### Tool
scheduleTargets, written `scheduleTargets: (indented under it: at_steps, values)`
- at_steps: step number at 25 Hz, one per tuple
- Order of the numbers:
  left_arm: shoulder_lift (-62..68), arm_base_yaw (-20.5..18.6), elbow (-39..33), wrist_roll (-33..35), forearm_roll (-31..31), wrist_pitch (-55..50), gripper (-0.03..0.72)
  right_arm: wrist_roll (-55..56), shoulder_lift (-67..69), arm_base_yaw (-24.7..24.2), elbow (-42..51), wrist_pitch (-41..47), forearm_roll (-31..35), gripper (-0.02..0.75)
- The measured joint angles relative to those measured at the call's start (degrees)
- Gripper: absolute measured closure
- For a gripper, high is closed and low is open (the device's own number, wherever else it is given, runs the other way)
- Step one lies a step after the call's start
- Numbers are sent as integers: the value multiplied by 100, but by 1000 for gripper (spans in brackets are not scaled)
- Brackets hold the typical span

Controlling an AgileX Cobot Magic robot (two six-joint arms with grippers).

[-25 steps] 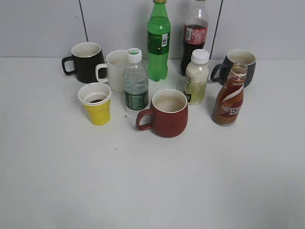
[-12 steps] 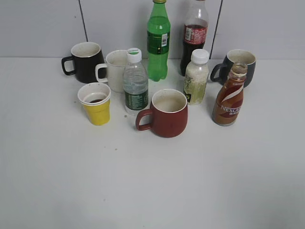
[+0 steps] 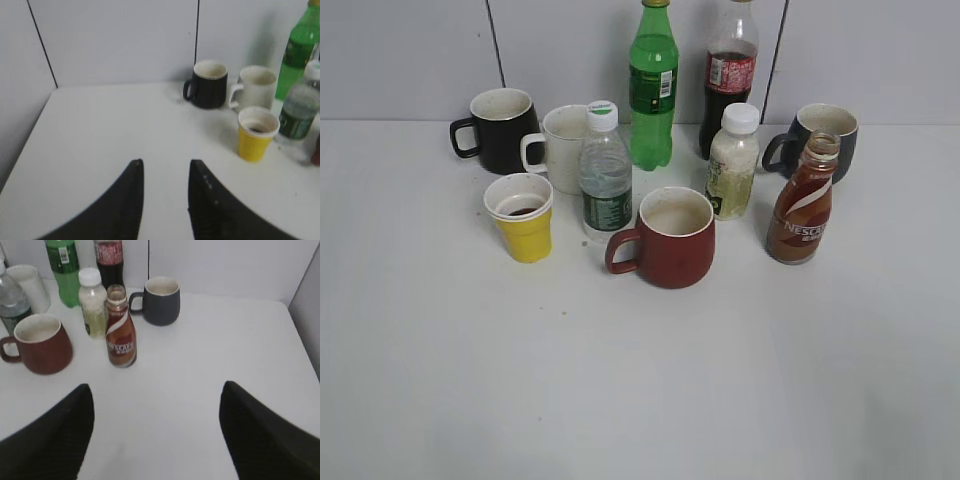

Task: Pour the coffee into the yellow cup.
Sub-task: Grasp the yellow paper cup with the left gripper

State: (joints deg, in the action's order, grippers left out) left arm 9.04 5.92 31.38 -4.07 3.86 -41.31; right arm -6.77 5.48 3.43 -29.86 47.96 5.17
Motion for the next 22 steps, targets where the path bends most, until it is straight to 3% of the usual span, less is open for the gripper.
scheduleTargets:
  at_steps: [7,15,22]
  values:
    - [1569,0,-314,0,5,2663,449,0,1095,355,597,-2366,95,153]
    - [4704,0,-361,0,46,5752,449,5,3238,954,825,-4629,148,152]
    - [6331,253,-361,0,44,6732,449,163,5281,966,832,-7075,106,152]
